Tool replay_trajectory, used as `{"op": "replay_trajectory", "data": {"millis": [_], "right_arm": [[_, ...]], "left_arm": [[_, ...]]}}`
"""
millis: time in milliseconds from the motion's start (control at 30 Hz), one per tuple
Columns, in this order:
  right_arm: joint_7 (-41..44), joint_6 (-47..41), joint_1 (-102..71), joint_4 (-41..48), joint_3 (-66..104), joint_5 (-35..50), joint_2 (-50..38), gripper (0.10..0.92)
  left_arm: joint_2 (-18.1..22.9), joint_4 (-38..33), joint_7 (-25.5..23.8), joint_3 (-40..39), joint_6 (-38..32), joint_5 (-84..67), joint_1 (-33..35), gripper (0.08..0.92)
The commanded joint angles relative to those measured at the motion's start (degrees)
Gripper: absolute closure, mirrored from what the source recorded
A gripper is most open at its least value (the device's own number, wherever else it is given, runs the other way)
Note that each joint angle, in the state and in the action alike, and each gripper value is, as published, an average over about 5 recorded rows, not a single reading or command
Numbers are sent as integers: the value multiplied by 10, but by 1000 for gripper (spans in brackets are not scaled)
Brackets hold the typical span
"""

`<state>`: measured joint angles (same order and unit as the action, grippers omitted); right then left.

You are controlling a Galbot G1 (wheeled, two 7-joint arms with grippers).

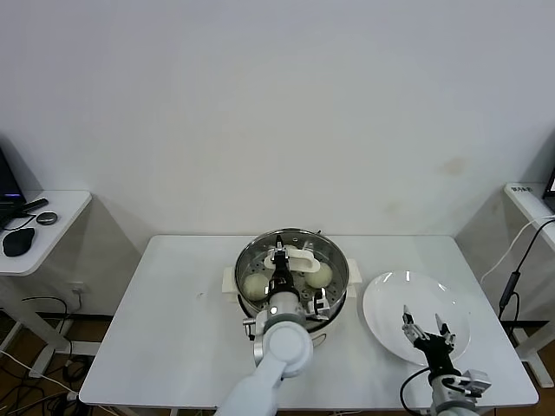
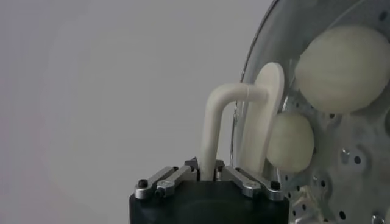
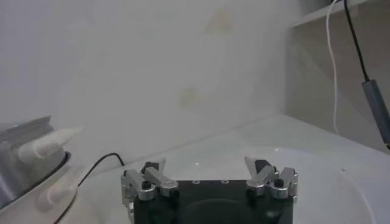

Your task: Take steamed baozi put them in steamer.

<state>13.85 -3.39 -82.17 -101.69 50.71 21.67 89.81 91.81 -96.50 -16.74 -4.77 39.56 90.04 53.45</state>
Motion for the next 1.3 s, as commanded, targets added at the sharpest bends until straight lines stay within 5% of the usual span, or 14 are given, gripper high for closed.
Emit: {"op": "replay_trajectory", "data": {"millis": [33,367,900,1067,1300], "right_arm": [[0,1,-1,0,-1,-2,0,203],[0,0,-1,0,-2,-7,1,203],[-1,-2,4,9,-2,-13,0,203],[7,-9,-7,-4,-10,-40,-7,203],[12,14,-33,-28,-42,-107,-36,203]], "left_arm": [[0,3,-2,2,0,-14,1,818],[-7,-54,-11,-2,-1,-18,23,782],[-52,-242,-45,-48,-4,-28,134,329],[-64,-348,-5,-19,-10,-81,189,202],[-85,-449,104,156,-102,-362,301,177]]}}
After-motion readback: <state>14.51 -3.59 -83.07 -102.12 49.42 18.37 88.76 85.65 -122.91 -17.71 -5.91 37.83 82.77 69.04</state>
